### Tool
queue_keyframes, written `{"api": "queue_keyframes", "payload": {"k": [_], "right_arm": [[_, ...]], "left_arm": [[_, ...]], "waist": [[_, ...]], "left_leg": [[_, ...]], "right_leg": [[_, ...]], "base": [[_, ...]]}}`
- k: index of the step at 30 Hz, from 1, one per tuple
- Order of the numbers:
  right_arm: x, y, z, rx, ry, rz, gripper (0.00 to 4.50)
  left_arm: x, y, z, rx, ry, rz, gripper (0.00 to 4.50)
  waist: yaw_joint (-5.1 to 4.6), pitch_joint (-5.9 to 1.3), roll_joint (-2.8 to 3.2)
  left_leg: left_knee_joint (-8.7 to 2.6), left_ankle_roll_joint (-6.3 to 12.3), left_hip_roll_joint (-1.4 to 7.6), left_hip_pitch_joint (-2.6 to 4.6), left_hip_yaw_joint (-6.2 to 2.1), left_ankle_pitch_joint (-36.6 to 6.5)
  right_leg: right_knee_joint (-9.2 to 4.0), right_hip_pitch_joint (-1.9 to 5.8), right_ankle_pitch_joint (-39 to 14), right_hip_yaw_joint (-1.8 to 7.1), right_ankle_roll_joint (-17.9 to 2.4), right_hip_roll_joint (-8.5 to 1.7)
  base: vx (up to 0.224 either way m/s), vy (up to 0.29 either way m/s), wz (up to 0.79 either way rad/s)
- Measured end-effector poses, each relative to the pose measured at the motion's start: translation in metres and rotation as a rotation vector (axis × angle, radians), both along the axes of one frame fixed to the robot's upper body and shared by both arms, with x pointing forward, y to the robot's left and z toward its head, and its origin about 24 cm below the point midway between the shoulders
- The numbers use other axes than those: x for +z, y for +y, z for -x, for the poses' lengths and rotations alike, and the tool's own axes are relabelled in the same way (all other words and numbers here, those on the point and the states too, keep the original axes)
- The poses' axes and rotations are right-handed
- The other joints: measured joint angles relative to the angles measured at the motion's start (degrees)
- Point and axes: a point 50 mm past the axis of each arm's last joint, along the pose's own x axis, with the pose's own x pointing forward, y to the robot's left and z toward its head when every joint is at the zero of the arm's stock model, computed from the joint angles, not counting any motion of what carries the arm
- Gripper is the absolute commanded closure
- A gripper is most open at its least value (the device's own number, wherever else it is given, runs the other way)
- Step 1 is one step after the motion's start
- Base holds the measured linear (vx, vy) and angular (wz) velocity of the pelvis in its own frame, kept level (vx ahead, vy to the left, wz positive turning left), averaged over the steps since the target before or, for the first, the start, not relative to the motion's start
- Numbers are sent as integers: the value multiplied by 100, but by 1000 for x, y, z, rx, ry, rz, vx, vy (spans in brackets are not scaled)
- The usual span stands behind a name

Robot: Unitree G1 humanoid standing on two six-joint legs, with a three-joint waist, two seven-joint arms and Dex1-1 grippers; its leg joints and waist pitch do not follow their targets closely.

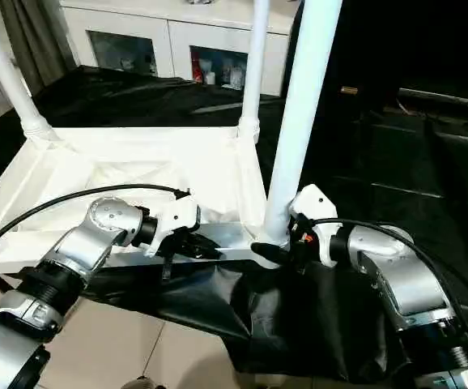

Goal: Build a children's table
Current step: Rotate leg to tighten

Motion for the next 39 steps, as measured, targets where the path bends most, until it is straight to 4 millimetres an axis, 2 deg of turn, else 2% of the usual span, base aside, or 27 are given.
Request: {"api": "queue_keyframes", "payload": {"k": [13, 18, 20, 22, 25, 27, 28, 30, 34, 39], "right_arm": [[0, 1, 1, 12, 6, -6, 174], [-3, 5, -1, -16, 4, -31, 184], [-10, 10, -9, -108, -6, -64, 185], [-17, 18, -25, -279, -32, -77, 186], [-21, 18, -30, -365, -39, -74, 186], [-25, 29, -41, -490, -45, -108, 186], [-28, 40, -53, -619, -45, -139, 186], [-27, 45, -63, -745, -59, -142, 186], [-28, 52, -74, -854, -62, -155, 186], [-27, 59, -79, -879, -65, -157, 186]], "left_arm": [[0, 2, 0, 3, 1, -6, 450], [0, 4, -1, 19, -2, -10, 450], [-3, 2, -7, 101, -15, -7, 450], [-7, -4, -17, 214, -41, -20, 450], [-11, -9, -18, 251, -43, -17, 450], [-11, -17, -23, 319, -56, -19, 450], [-11, -25, -30, 401, -58, -25, 450], [-10, -34, -35, 472, -70, -36, 450], [-11, -46, -37, 528, -68, -22, 450], [-11, -46, -40, 547, -71, -23, 450]], "waist": [[0, 0, 1], [-7, 0, 1], [-24, -1, 0], [-91, 0, 1], [-151, -2, -2], [-184, -2, -1], [-207, -2, -2], [-205, -1, 0], [-185, -1, -1], [-187, -1, -1]], "left_leg": [[0, 0, 0, -1, 1, 0], [0, 0, 1, 0, 0, 0], [5, -1, 0, 0, 0, 0], [18, -15, -6, -5, -4, 10], [19, -15, -7, 0, -4, 10], [19, -16, -9, -5, -4, 10], [21, -17, -10, -4, -7, 11], [15, -18, -12, 0, -11, 11], [16, -18, -12, 1, -12, 11], [15, -18, -11, 0, -8, 11]], "right_leg": [[1, -1, 7, 2, -12, 1], [3, 0, 6, 2, -9, 2], [5, 7, 4, 2, -6, 3], [4, -8, 10, -1, -1, 4], [-3, 11, 13, 2, 2, 3], [1, 6, 15, 4, 2, 3], [4, 6, 22, 2, 1, 7], [-5, -5, 26, -5, 1, 6], [-5, 2, 27, -4, 0, 6], [-3, 6, 38, -2, -18, 7]], "base": [[0, 0, 0], [0, 0, 0], [0, 0, 0], [0, 0, 0], [0, 0, 0], [0, 0, 0], [0, 0, 0], [0, 0, 0], [0, 0, 0], [0, 0, 0]]}}
